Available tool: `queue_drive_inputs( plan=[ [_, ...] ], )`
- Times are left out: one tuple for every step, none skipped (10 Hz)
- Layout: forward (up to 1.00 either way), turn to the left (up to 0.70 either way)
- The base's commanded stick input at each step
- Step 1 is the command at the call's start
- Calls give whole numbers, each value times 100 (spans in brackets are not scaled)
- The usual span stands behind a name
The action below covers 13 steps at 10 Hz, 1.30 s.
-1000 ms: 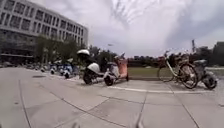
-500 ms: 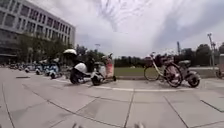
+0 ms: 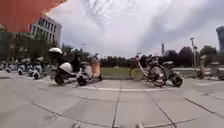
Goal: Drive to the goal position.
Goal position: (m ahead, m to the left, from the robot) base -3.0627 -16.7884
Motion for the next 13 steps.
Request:
queue_drive_inputs(
  plan=[
    [0, -70],
    [0, -70],
    [0, -70],
    [0, -70],
    [0, -70],
    [0, -70],
    [0, -70],
    [0, -70],
    [0, -70],
    [0, -70],
    [0, -70],
    [0, -70],
    [0, -70]
  ],
)
